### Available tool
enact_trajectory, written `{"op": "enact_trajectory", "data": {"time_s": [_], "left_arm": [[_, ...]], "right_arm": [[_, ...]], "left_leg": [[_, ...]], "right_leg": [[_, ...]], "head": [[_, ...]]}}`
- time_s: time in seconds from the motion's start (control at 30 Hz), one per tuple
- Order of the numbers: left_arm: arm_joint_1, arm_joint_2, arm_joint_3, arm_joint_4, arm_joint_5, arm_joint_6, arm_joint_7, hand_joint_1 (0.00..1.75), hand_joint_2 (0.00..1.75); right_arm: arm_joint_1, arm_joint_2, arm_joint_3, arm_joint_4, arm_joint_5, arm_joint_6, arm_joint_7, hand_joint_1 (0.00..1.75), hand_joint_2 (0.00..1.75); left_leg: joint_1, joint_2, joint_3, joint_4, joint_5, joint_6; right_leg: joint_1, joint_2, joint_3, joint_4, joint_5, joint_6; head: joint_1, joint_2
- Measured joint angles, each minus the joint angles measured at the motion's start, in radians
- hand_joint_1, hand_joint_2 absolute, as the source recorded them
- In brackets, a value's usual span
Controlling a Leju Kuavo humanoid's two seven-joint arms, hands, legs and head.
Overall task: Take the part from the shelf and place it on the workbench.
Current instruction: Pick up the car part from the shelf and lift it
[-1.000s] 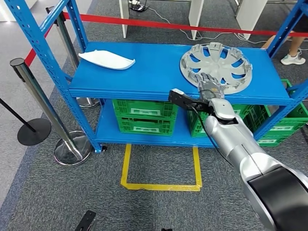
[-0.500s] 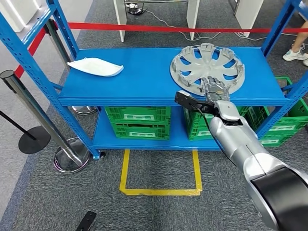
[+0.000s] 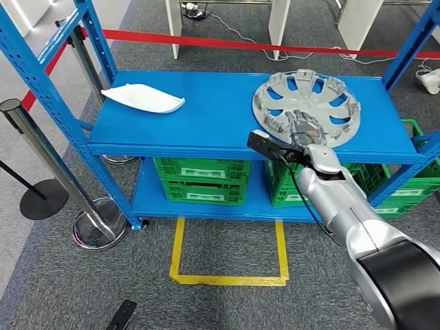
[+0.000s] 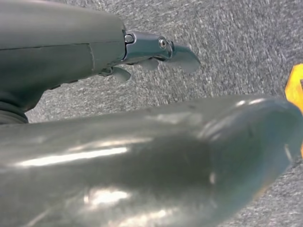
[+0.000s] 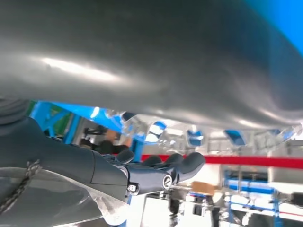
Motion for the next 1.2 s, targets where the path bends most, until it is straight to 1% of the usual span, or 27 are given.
{"op": "enact_trajectory", "data": {"time_s": [0.03,0.07,0.1,0.13,0.17,0.2,0.3,0.33,0.37,0.4,0.47,0.5,0.53,0.57,0.63,0.67,0.7,0.77,0.87,0.9,1.0,1.03,1.07,1.1,1.13,1.17,1.2], "left_arm": [[0.001,-0.001,0.0,0.0,0.0,0.0,0.0,0.0,0.0],[0.003,-0.001,0.001,0.0,0.0,0.0,0.0,0.0,0.0],[0.003,-0.002,0.001,0.0,-0.001,0.0,0.0,0.0,0.0],[0.003,-0.001,0.002,0.0,-0.001,0.0,0.0,0.0,0.0],[0.003,-0.001,0.002,0.0,-0.001,0.0,0.001,0.0,0.0],[0.002,-0.001,0.002,0.0,-0.002,0.0,0.001,0.0,0.0],[0.001,-0.002,0.003,0.0,-0.004,0.001,0.001,0.0,0.0],[0.002,-0.002,0.003,0.0,-0.004,0.001,0.0,0.0,0.0],[0.001,-0.002,0.003,0.0,-0.004,0.001,0.0,0.0,0.0],[0.001,-0.002,0.003,0.0,-0.004,0.001,0.0,0.0,0.0],[0.001,-0.002,0.003,0.0,-0.004,0.001,0.0,0.0,0.0],[0.002,-0.002,0.004,0.0,-0.004,0.001,0.0,0.0,0.0],[0.004,-0.002,0.004,0.0,-0.005,0.001,0.0,0.0,0.0],[0.005,-0.002,0.004,0.0,-0.005,0.001,0.0,0.0,0.0],[0.006,-0.002,0.004,0.0,-0.006,0.001,-0.001,0.0,0.0],[0.006,0.0,0.004,0.0,-0.007,0.0,-0.002,0.0,0.0],[0.005,0.0,0.005,0.0,-0.007,0.0,-0.002,0.0,0.0],[0.004,0.001,0.005,0.0,-0.007,0.0,-0.003,0.0,0.0],[0.003,0.0,0.005,0.0,-0.007,0.003,-0.003,0.0,0.0],[0.002,-0.001,0.006,0.0,-0.007,0.004,-0.003,0.0,0.0],[-0.001,-0.003,0.006,0.0,-0.007,0.004,-0.003,0.0,0.0],[0.0,-0.003,0.006,0.0,-0.007,0.002,-0.003,0.0,0.0],[0.0,-0.004,0.006,0.0,-0.007,0.002,-0.003,0.0,0.0],[0.001,-0.004,0.006,0.0,-0.007,0.002,-0.003,0.0,0.0],[0.002,-0.004,0.006,0.0,-0.007,0.002,-0.003,0.0,0.0],[0.001,-0.004,0.006,0.0,-0.007,0.002,-0.003,0.0,0.0],[0.0,-0.004,0.007,0.0,-0.007,0.002,-0.003,0.0,0.0]], "right_arm": [[0.004,0.0,-0.001,0.001,0.001,0.003,-0.001,0.0,0.0],[0.006,0.0,-0.002,0.002,0.003,0.006,-0.002,0.0,0.0],[0.006,0.0,-0.003,0.002,0.005,0.007,-0.002,0.0,0.0],[0.005,0.0,-0.005,0.003,0.007,0.007,-0.003,0.0,0.0],[0.003,0.0,-0.006,0.003,0.009,0.007,-0.004,0.0,0.0],[0.002,0.0,-0.007,0.003,0.012,0.006,-0.006,0.0,0.0],[0.004,0.0,-0.012,0.003,0.018,0.003,-0.014,0.0,0.0],[0.004,0.0,-0.015,0.003,0.02,0.002,-0.017,0.0,0.0],[0.004,0.0,-0.018,0.003,0.022,0.001,-0.02,0.0,0.0],[0.004,0.001,-0.019,0.003,0.023,0.001,-0.021,0.0,0.0],[0.008,0.002,-0.021,0.003,0.024,0.0,-0.021,0.0,0.0],[0.01,0.002,-0.022,0.003,0.025,0.0,-0.021,0.0,0.0],[0.012,0.002,-0.023,0.003,0.026,0.0,-0.022,0.0,0.0],[0.013,0.002,-0.023,0.003,0.027,0.0,-0.022,0.0,0.0],[0.013,0.004,-0.023,0.003,0.03,0.0,-0.023,0.0,0.0],[0.011,0.005,-0.024,0.003,0.031,0.0,-0.025,0.0,0.0],[0.01,0.006,-0.024,0.003,0.031,0.0,-0.027,0.0,0.0],[0.009,0.008,-0.025,0.003,0.033,0.001,-0.032,0.0,0.0],[0.007,0.008,-0.029,-0.002,0.035,0.001,-0.038,0.0,1.31],[0.004,0.008,-0.03,-0.004,0.037,0.001,-0.039,0.0,1.75],[0.006,0.008,-0.031,-0.004,0.041,0.001,-0.044,0.0,1.75],[0.011,0.008,-0.031,-0.004,0.041,0.001,-0.047,0.0,1.75],[0.015,0.008,-0.031,-0.004,0.042,0.0,-0.049,0.0,1.75],[0.016,0.008,-0.031,-0.005,0.042,0.0,-0.051,0.0,1.75],[0.016,0.008,-0.031,-0.005,0.043,0.0,-0.053,0.0,1.75],[0.014,0.008,-0.031,-0.005,0.043,0.0,-0.054,0.0,1.75],[0.012,0.008,-0.031,-0.005,0.043,0.0,-0.055,0.0,1.75]], "left_leg": [[0.001,-0.001,0.006,0.0,-0.006,-0.002],[0.003,-0.002,0.015,0.002,-0.013,-0.004],[0.004,-0.003,0.024,0.004,-0.022,-0.009],[0.005,-0.004,0.032,0.006,-0.03,-0.015],[0.004,-0.004,0.036,0.01,-0.038,-0.021],[0.003,-0.005,0.038,0.012,-0.044,-0.027],[0.002,-0.004,0.039,0.013,-0.053,-0.041],[0.003,-0.003,0.037,0.021,-0.061,-0.046],[0.003,-0.002,0.027,0.048,-0.076,-0.05],[0.003,-0.001,0.005,0.096,-0.097,-0.053],[0.003,-0.001,-0.067,0.231,-0.144,-0.055],[0.003,-0.001,-0.101,0.283,-0.151,-0.054],[0.003,-0.001,-0.122,0.303,-0.139,-0.052],[0.002,-0.001,-0.126,0.284,-0.104,-0.047],[-0.004,-0.002,-0.095,0.172,-0.01,-0.03],[-0.008,-0.002,-0.076,0.119,0.023,-0.02],[-0.013,-0.002,-0.062,0.082,0.039,-0.011],[-0.02,-0.001,-0.049,0.048,0.033,-0.001],[-0.011,0.0,-0.025,0.009,0.023,0.002],[-0.007,0.0,-0.017,0.001,0.023,0.002],[-0.004,0.0,-0.007,-0.003,0.015,0.005],[-0.003,0.0,-0.005,-0.002,0.012,0.004],[-0.002,-0.001,-0.001,0.0,0.007,0.002],[-0.001,-0.002,0.003,0.004,0.002,-0.001],[0.0,-0.003,0.008,0.009,-0.006,-0.005],[0.0,-0.004,0.01,0.014,-0.013,-0.011],[-0.001,-0.004,0.011,0.019,-0.018,-0.016]], "right_leg": [[-0.003,-0.001,-0.016,0.011,0.016,0.003],[-0.005,-0.002,-0.013,-0.018,0.052,0.005],[-0.008,-0.004,0.008,-0.083,0.101,0.007],[-0.008,-0.005,0.035,-0.146,0.135,0.009],[-0.008,-0.006,0.063,-0.202,0.155,0.007],[-0.006,-0.006,0.081,-0.235,0.159,0.002],[-0.003,-0.003,0.096,-0.245,0.14,-0.023],[-0.004,-0.003,0.1,-0.246,0.136,-0.03],[-0.006,-0.003,0.105,-0.247,0.133,-0.036],[-0.007,-0.003,0.112,-0.249,0.129,-0.041],[-0.004,-0.003,0.124,-0.249,0.119,-0.049],[-0.001,-0.002,0.131,-0.248,0.113,-0.051],[0.001,-0.001,0.139,-0.248,0.107,-0.052],[0.004,0.0,0.149,-0.248,0.1,-0.053],[0.008,0.002,0.17,-0.249,0.086,-0.053],[0.01,0.003,0.177,-0.25,0.08,-0.051],[0.009,0.003,0.18,-0.252,0.076,-0.047],[0.007,0.004,0.179,-0.255,0.073,-0.037],[0.009,0.001,0.171,-0.248,0.061,-0.02],[0.009,0.0,0.152,-0.214,0.044,-0.015],[0.001,-0.001,0.036,-0.023,-0.019,0.0],[-0.002,-0.001,0.008,0.013,-0.018,0.004],[-0.004,-0.001,-0.001,0.009,0.005,0.006],[-0.006,-0.002,0.01,-0.035,0.046,0.009],[-0.008,-0.004,0.036,-0.103,0.09,0.01],[-0.007,-0.005,0.066,-0.165,0.122,0.011],[-0.006,-0.006,0.09,-0.211,0.136,0.008]], "head": [[0.0,0.0],[0.0,0.0],[0.001,0.0],[0.001,0.0],[0.002,0.0],[0.002,0.0],[0.002,0.0],[0.001,0.0],[-0.002,0.0],[-0.004,0.0],[-0.006,0.0],[-0.006,0.0],[-0.006,0.0],[-0.006,0.0],[-0.005,0.0],[-0.003,0.0],[-0.002,0.0],[-0.004,0.0],[-0.004,0.0],[-0.002,0.0],[0.001,0.0],[0.001,0.0],[0.001,0.0],[0.001,0.0],[0.001,0.0],[0.001,0.0],[0.001,0.0]]}}
